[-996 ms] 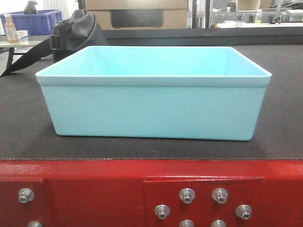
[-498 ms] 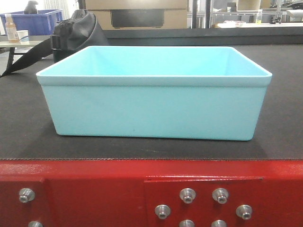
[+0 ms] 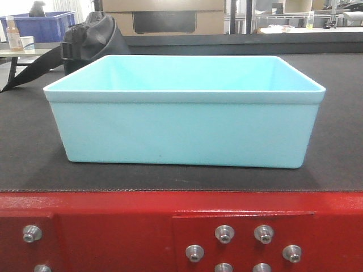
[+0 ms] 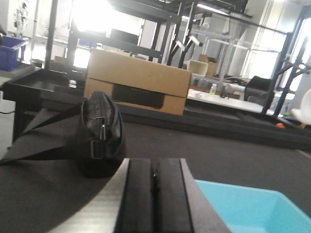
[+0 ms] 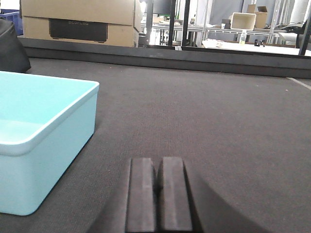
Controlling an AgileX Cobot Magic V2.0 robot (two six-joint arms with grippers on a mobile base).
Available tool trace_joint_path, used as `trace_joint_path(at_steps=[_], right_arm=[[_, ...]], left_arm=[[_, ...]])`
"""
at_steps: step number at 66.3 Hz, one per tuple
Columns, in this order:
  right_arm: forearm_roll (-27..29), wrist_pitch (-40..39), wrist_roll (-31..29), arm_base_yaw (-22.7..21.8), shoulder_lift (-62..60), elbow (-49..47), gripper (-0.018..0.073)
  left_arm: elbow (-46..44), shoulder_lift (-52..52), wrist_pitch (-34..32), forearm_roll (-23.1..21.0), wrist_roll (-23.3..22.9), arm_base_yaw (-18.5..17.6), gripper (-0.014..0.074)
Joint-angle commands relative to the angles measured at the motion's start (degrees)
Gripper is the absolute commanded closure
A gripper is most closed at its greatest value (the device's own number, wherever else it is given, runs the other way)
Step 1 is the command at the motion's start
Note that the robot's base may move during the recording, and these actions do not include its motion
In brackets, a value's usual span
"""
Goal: Fetch blue bin and place on conveyor start
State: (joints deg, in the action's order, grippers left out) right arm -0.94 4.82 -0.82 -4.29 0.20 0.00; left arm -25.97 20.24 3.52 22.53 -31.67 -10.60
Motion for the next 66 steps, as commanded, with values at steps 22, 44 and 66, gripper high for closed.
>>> trace_joint_path(at_steps=[22, 44, 66], right_arm=[[0.2, -1.4, -0.4, -0.2, -0.2, 0.0, 0.0724], [0.2, -1.4, -0.4, -0.2, -0.2, 0.0, 0.0724], [0.2, -1.4, -0.4, -0.2, -0.2, 0.0, 0.0724]], left_arm=[[19.3, -13.9, -3.0, -19.4, 26.9, 13.0, 0.0697], [26.0, -20.2, -2.7, -19.7, 26.9, 12.9, 0.0697], [26.0, -20.2, -3.2, -19.7, 26.9, 12.9, 0.0697]])
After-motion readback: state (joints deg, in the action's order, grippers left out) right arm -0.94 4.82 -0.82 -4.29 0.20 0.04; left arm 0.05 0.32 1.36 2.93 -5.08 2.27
